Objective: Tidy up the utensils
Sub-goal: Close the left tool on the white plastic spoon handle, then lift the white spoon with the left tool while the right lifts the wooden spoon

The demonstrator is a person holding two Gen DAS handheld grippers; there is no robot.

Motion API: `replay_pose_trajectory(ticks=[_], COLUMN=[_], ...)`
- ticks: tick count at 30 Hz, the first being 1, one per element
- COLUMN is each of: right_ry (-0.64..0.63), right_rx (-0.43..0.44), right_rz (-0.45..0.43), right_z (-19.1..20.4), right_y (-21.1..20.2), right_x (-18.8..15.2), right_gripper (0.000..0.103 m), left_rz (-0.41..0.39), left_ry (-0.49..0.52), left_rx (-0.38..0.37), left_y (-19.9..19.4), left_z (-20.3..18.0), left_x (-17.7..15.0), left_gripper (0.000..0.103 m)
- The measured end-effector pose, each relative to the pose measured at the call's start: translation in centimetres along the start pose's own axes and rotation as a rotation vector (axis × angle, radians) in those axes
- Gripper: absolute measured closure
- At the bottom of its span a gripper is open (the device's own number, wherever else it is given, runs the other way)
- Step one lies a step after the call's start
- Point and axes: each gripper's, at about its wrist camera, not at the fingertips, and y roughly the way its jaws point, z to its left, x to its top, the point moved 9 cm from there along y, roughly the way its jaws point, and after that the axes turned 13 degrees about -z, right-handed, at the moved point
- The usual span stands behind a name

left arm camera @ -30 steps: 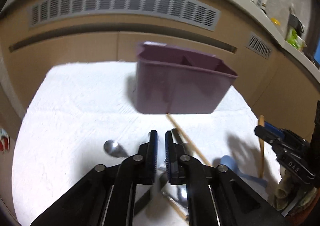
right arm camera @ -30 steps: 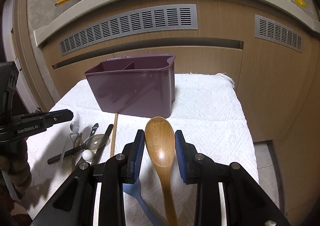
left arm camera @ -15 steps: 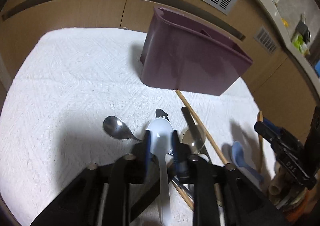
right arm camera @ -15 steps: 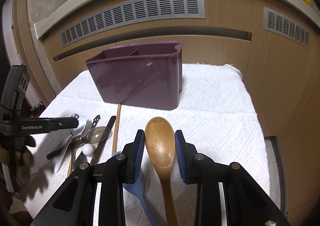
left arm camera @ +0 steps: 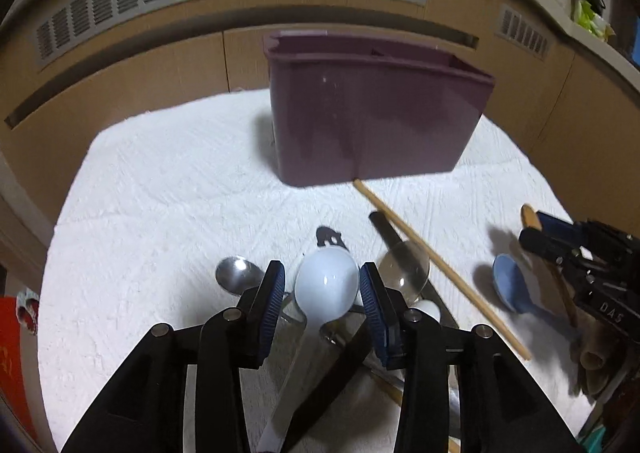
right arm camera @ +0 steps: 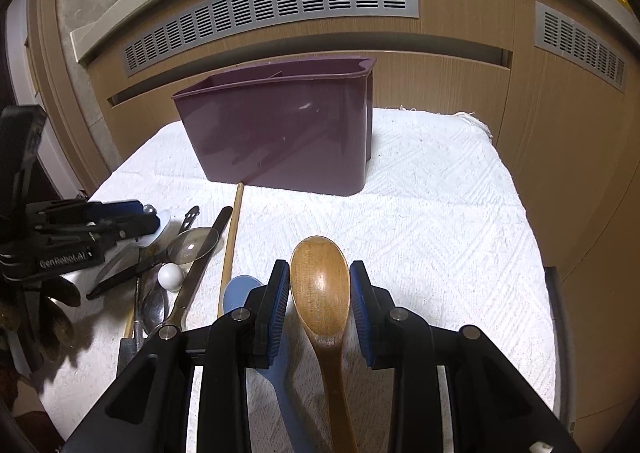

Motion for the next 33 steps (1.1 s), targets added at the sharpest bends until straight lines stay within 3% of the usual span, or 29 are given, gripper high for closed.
replay_pose_trajectory(ticks=[12,16,17,27,30,33], right_ry=[0.002,-0.001,-0.005,-0.023,-0.010,-0.017], right_rx=[-0.001,-0.011,-0.016,-0.030,-0.010,0.024], right_rz=[0.003,0.013,0.013,-0.047,-0.065,-0.173], right_z=[-0.1,-0.1,-0.1,0.0,0.3,1.0], right_y=[0.0,0.2,0.1,-1.1,-1.1,-2.1], right_x=[-0.1,-0.1,-0.1,2.1,3.2,8.0], right_gripper=[0.075,0.075,0.075,0.075,0.075,0.075], left_rz=[0.076,0.093,0.082,-0.106,-0.180,-0.311], left_ry=[0.031,0.003,-0.004,-0.092,-0.112,-0.127], left_rx=[0.009,0.025,0.026,-0.046,-0.071,-0.127], left_y=[1.9,1.7,1.5,-3.8,-5.1,-7.0], left_z=[0.0,0.3,0.4,0.7,0.7,0.1], left_x=[-0.7,-0.8,-0.8,1.5,4.3,10.6], left_gripper=[0.057,0.063,0.070,0.070,0.070,0.070])
